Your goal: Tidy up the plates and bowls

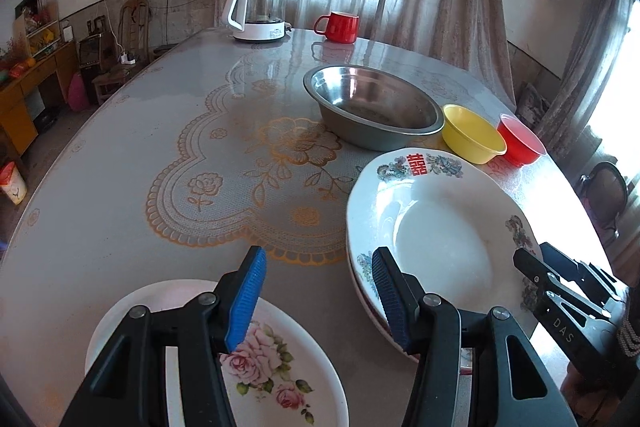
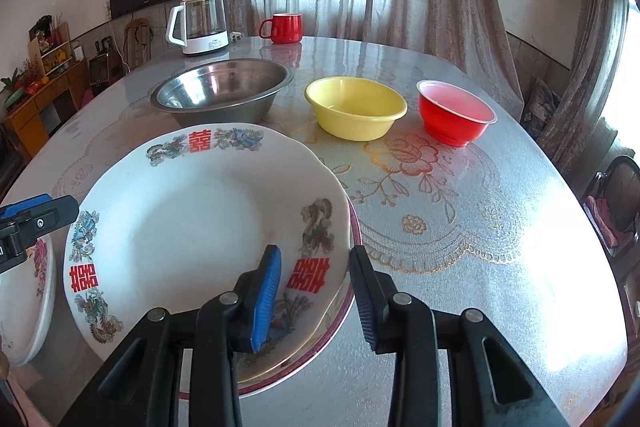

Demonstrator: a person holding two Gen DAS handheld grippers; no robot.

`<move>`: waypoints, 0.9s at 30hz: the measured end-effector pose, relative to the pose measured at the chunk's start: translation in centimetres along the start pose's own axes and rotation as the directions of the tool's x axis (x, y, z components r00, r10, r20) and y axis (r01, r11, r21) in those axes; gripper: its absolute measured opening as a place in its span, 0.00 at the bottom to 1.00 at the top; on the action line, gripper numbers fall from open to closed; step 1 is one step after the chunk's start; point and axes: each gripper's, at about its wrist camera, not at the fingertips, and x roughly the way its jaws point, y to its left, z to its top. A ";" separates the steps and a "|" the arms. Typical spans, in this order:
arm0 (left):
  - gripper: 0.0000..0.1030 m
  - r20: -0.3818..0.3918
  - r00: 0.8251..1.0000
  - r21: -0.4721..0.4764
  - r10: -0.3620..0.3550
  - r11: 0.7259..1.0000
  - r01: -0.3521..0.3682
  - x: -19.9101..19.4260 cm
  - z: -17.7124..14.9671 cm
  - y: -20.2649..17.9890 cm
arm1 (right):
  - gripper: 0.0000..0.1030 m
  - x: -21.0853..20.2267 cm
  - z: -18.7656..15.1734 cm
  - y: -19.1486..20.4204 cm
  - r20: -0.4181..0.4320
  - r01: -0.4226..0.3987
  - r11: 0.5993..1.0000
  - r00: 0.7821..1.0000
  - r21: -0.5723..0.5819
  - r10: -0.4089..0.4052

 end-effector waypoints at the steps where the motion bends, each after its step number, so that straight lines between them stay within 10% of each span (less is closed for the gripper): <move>1: 0.54 0.001 1.000 -0.005 0.003 1.000 -0.003 -0.2 -0.1 0.3 | 0.37 -0.1 0.0 0.0 0.003 -0.003 1.000 1.000 0.005 0.003; 16: 0.56 0.066 0.993 -0.048 0.100 0.994 -0.097 -3.0 -1.4 3.1 | 0.49 -3.8 0.0 1.6 0.121 -0.154 0.988 0.981 0.023 0.150; 27: 0.57 0.106 0.981 -0.079 0.164 0.984 -0.156 -5.0 -2.5 6.0 | 0.50 -5.1 -1.3 7.5 0.051 -0.447 0.889 0.890 -0.102 0.453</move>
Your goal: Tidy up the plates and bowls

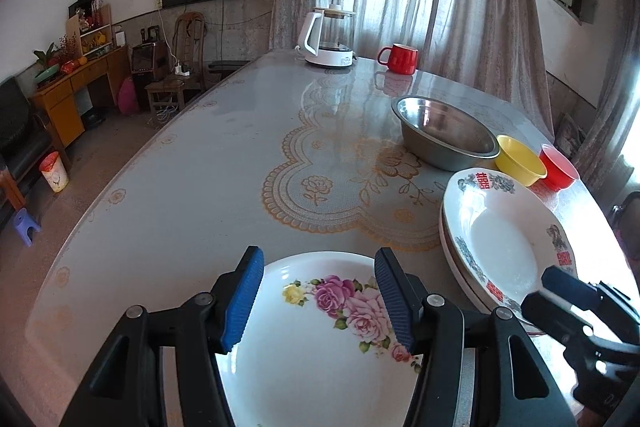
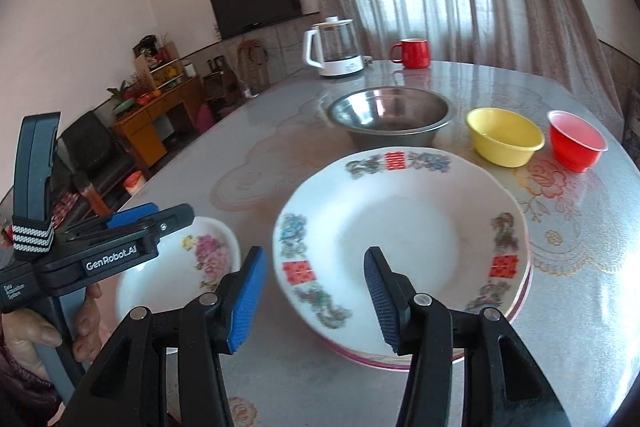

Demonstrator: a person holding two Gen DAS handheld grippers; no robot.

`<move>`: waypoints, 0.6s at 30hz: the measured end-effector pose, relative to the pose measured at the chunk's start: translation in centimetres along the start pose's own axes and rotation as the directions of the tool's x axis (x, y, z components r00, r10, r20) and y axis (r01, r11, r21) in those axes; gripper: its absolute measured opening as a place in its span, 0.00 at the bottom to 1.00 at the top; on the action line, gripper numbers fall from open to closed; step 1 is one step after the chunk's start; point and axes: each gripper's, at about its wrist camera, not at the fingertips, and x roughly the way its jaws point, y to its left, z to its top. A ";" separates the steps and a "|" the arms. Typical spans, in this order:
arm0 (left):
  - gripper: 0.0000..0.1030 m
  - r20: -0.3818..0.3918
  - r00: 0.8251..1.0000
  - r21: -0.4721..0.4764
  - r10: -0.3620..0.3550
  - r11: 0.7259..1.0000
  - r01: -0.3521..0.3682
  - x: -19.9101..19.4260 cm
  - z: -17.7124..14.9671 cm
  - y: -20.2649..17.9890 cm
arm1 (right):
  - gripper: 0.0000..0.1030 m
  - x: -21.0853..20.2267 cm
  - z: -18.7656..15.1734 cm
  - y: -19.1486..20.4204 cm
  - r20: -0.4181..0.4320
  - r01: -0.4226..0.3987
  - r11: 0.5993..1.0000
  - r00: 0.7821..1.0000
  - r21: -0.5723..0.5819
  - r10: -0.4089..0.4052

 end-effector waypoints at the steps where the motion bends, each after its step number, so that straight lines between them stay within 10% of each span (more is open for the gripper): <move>1: 0.57 0.008 1.000 -0.001 0.006 1.000 -0.006 -0.2 0.0 0.3 | 0.50 0.3 -0.2 0.6 -0.013 -0.027 1.000 1.000 -0.012 0.027; 18: 0.62 0.042 0.995 -0.035 0.087 0.996 -0.086 -2.0 -1.5 4.6 | 0.50 4.4 -2.3 4.9 -0.166 -0.162 0.986 0.974 -0.046 0.152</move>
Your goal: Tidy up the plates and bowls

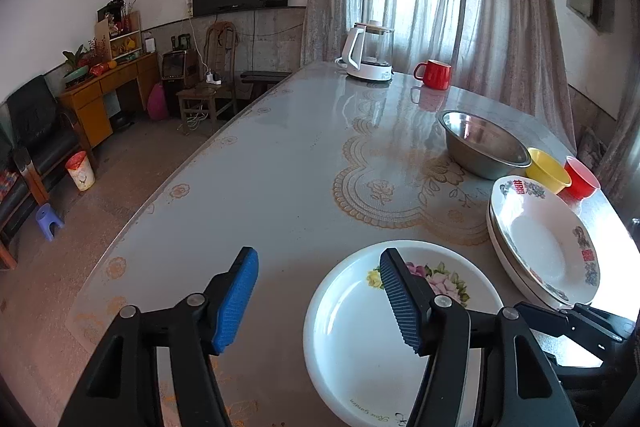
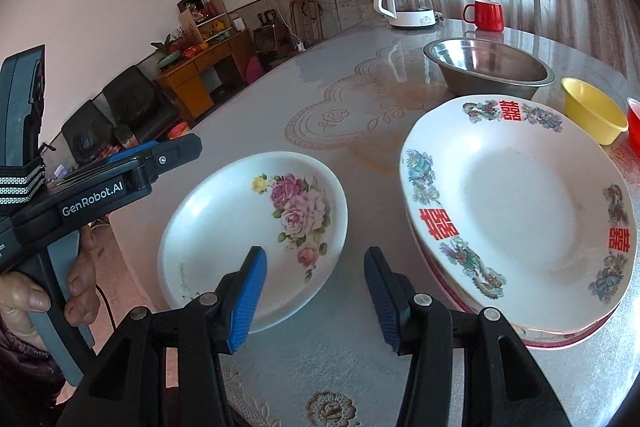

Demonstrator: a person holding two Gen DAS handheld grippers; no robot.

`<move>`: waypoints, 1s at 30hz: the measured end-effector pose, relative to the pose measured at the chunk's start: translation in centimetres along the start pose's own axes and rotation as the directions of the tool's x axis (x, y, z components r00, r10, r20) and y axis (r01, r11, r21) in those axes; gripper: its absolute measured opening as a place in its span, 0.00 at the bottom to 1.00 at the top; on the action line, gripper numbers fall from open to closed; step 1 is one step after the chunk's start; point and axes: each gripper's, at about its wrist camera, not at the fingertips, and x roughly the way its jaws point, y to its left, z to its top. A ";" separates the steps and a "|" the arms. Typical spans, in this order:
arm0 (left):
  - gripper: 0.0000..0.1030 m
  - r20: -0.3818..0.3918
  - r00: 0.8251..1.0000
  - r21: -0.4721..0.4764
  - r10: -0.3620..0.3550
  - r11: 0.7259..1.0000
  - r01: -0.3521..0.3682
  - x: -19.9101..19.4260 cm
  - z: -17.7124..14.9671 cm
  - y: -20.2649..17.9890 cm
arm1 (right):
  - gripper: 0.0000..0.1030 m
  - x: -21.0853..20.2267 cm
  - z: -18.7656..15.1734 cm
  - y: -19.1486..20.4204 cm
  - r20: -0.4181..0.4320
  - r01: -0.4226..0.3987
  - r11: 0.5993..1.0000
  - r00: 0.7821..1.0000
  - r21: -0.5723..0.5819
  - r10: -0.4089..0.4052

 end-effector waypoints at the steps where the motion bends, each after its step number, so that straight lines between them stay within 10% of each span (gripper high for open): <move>1: 0.62 -0.001 1.000 -0.002 0.001 1.000 -0.001 0.0 -0.1 0.2 | 0.50 0.1 0.0 0.0 -0.004 -0.002 1.000 1.000 0.003 0.002; 30: 0.62 -0.059 0.998 -0.041 -0.012 0.999 0.010 1.0 -3.1 2.9 | 0.52 2.8 0.4 0.5 -0.051 -0.068 0.997 0.996 0.027 0.070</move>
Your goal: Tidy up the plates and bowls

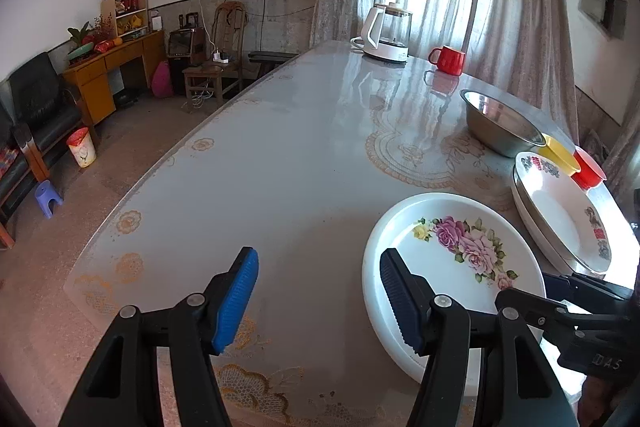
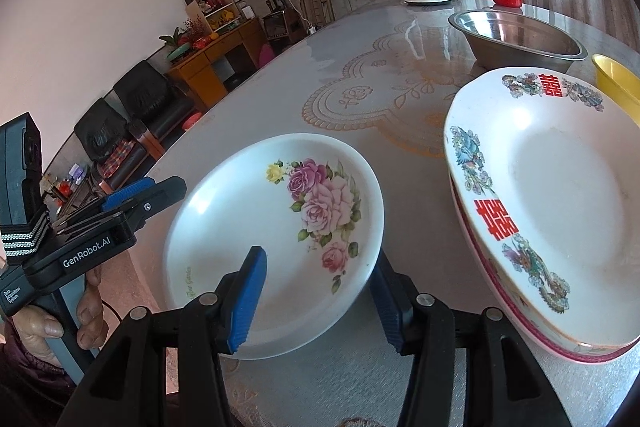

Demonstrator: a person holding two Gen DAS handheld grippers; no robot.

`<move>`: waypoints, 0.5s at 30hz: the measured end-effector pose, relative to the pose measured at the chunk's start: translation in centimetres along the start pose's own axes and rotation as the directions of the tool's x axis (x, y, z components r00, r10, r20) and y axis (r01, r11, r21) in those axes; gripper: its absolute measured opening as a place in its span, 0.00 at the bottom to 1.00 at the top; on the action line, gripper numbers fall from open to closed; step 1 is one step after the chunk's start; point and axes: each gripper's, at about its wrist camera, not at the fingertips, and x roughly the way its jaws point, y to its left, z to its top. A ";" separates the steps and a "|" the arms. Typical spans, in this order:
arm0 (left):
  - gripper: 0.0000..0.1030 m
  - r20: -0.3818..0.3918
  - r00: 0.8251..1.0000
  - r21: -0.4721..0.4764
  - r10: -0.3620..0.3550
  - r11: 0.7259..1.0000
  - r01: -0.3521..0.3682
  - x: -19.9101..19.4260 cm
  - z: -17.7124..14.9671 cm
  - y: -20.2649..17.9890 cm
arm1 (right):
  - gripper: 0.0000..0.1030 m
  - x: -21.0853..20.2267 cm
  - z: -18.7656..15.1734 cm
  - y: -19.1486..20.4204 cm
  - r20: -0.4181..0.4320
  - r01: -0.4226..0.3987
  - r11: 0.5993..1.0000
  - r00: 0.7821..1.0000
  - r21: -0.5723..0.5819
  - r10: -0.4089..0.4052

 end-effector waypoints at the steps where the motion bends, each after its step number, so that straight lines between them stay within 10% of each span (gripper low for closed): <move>1: 0.62 -0.003 1.000 0.000 -0.007 1.000 0.007 0.0 -0.1 -0.1 | 0.52 0.0 0.0 0.1 0.001 0.003 1.000 1.000 -0.003 -0.003; 15: 0.59 -0.053 0.992 0.035 -0.115 0.993 0.117 2.1 -0.3 -2.5 | 0.52 0.1 0.1 0.1 0.004 0.012 1.000 1.000 -0.018 -0.012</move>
